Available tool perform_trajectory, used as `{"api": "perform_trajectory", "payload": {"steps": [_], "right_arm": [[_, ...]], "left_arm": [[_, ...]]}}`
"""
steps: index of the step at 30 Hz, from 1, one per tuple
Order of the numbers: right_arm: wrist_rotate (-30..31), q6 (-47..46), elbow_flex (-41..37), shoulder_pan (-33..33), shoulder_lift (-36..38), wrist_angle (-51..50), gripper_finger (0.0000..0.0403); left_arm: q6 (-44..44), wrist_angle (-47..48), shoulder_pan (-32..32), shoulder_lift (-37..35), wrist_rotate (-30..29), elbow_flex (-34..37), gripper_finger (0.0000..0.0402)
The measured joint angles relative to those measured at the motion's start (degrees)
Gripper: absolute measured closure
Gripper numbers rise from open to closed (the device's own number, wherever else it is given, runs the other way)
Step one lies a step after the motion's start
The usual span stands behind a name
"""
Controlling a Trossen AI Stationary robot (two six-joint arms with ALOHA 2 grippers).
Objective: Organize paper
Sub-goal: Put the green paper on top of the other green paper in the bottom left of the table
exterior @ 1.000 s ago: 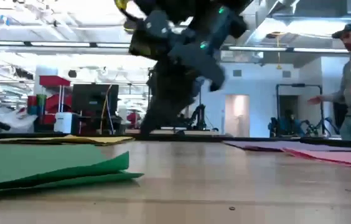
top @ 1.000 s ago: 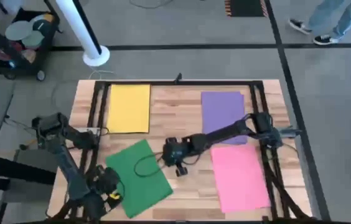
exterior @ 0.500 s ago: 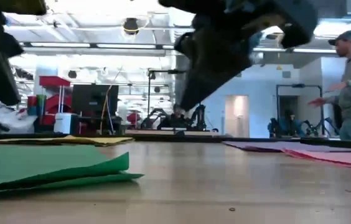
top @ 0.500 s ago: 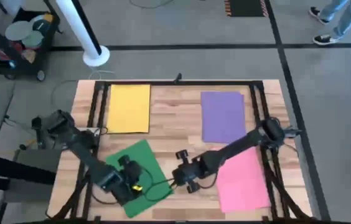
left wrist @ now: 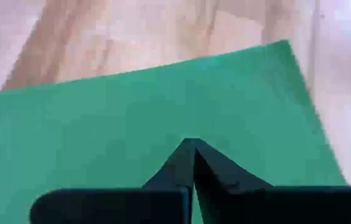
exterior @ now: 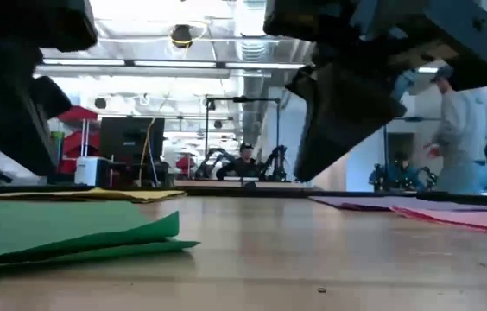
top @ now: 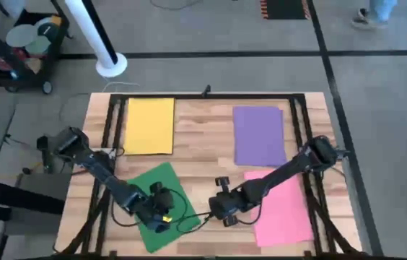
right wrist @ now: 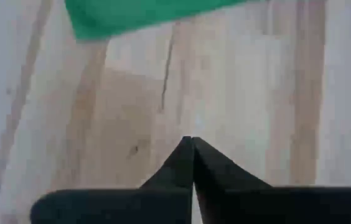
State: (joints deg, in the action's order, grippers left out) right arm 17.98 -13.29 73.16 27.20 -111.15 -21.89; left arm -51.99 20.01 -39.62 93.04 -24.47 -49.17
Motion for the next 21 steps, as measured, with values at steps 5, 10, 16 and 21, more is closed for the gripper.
{"api": "perform_trajectory", "payload": {"steps": [5, 10, 16, 21], "right_arm": [[5.0, -3.0, -0.8, 2.3, 0.7, 1.7, 0.0403], [6.4, -5.5, -0.8, 4.2, 0.7, 1.8, 0.0403], [7.8, -6.2, -0.8, 5.5, 0.7, 1.9, 0.0403], [7.8, -6.4, -0.8, 5.4, 0.7, 2.1, 0.0403]], "left_arm": [[-0.4, 0.4, 0.1, -0.1, 3.6, 1.6, 0.0401], [-3.2, -3.6, -0.8, -0.1, 7.2, 5.2, 0.0401], [-0.5, -9.9, -1.8, -0.1, 9.3, 5.5, 0.0401], [3.0, -11.0, -2.4, -0.1, 10.3, 5.5, 0.0401]]}}
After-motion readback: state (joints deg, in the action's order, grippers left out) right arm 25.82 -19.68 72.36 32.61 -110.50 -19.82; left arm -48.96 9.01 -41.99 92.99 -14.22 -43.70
